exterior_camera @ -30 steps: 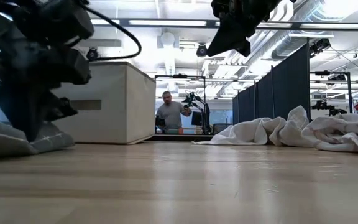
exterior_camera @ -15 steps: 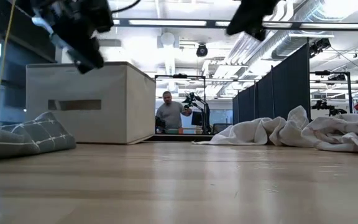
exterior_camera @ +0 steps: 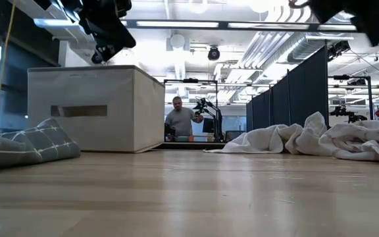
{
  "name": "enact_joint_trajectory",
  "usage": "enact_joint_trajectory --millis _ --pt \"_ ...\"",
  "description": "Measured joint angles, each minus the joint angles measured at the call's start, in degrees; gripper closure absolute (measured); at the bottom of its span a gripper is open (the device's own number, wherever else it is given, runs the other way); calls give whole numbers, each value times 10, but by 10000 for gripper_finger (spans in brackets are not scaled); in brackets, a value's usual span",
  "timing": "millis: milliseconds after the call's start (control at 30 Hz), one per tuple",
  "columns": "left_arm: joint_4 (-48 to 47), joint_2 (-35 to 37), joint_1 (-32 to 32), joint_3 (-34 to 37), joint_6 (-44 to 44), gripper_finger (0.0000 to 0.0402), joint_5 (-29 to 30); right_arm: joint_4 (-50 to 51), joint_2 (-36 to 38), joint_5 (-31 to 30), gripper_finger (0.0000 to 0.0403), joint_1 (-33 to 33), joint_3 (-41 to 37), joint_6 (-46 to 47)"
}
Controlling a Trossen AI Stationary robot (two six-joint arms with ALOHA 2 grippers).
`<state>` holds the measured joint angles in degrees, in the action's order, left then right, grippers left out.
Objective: Fold towel
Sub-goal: Fold the bottom white towel
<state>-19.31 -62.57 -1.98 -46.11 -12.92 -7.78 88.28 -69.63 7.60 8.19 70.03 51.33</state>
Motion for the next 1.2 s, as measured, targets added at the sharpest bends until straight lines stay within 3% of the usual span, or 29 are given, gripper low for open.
enact_joint_trajectory --millis 367,600,800,1000,1100,1200 --pt "-18 -5 0 1 26 402 0 3 -25 0 228 38 -172 -95" --pt "-45 -5 2 1 26 402 -2 -66 -28 -2 190 39 -234 -117" --pt "-45 -5 3 1 26 402 -3 -107 -39 -41 196 42 -239 -146" --pt "-46 -5 2 1 26 402 -3 -130 -73 -43 209 43 -254 -162" --pt "-47 -5 2 1 30 402 -2 -132 -86 -58 247 43 -256 -149" --pt "-49 -5 2 1 31 402 -1 -137 -87 -59 335 42 -241 -149"
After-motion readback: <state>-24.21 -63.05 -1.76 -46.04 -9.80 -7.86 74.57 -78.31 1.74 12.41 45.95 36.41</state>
